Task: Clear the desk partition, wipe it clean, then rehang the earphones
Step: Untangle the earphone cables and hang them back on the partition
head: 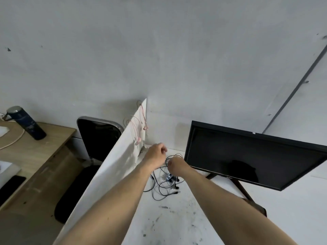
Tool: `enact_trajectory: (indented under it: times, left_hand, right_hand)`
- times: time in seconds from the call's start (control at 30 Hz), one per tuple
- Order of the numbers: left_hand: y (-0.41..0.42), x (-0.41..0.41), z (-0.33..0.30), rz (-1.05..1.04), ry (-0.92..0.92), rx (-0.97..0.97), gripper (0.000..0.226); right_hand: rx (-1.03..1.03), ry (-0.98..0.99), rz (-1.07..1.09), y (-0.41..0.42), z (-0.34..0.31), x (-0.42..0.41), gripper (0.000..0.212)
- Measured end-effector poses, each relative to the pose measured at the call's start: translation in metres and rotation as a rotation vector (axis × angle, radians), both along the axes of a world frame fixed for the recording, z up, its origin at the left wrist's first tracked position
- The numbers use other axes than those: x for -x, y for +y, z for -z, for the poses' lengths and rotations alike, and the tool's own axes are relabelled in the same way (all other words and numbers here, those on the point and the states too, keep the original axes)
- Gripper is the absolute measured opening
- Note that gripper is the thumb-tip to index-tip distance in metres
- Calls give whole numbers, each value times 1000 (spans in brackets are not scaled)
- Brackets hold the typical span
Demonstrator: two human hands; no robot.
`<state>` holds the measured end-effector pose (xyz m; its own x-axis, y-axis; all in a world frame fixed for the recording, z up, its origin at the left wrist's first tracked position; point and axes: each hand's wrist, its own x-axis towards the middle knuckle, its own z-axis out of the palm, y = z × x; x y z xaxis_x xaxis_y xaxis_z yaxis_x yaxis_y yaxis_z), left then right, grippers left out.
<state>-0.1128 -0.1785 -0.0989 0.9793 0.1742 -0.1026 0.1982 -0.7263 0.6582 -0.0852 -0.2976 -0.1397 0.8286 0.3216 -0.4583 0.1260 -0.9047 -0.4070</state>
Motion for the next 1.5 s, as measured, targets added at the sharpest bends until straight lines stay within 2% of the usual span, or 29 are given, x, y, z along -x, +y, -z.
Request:
enact_trajectory:
  times: [0.13, 0.3, 0.5, 0.57, 0.63, 0.77, 0.9, 0.97, 1.1, 1.2, 1.33, 1.5]
  left_hand:
    - [12, 11, 81, -50, 206, -81, 30]
    - [30, 14, 156, -102, 433, -368, 36]
    - [43, 18, 199, -169, 507, -561, 38]
    - [46, 17, 203, -179, 505, -558, 31]
    - [48, 13, 202, -249, 485, -410, 23]
    - [40, -2, 169, -308, 370, -58, 19]
    - [16, -14, 98, -383, 203, 270, 18]
    - [7, -21, 57, -386, 116, 413, 18]
    - [-5, -36, -22, -285, 47, 679, 20]
    - [-12, -44, -75, -254, -40, 695, 23]
    - [-15, -47, -111, -217, -75, 569, 23]
    - [-19, -33, -153, -69, -33, 471, 67]
  right_hand:
    - [-13, 74, 8, 5, 46, -6, 29]
    - [-41, 108, 5, 17, 95, -20, 37]
    - [-79, 101, 46, 21, 127, -23, 35]
    - [-100, 86, 48, 22, 129, -25, 36]
    - [-124, 94, 55, 22, 129, -25, 38]
    - [-174, 143, -26, 17, 110, -18, 40]
    - [-388, 325, -111, 9, 66, -11, 41]
    - [-497, 403, -81, 2, 44, -11, 49]
    - [-558, 428, -80, -25, -19, -20, 26]
    - [-695, 393, -50, -48, -74, -24, 19]
    - [-859, 324, 1, -68, -133, -28, 17]
    - [-921, 140, -13, -76, -214, -32, 21]
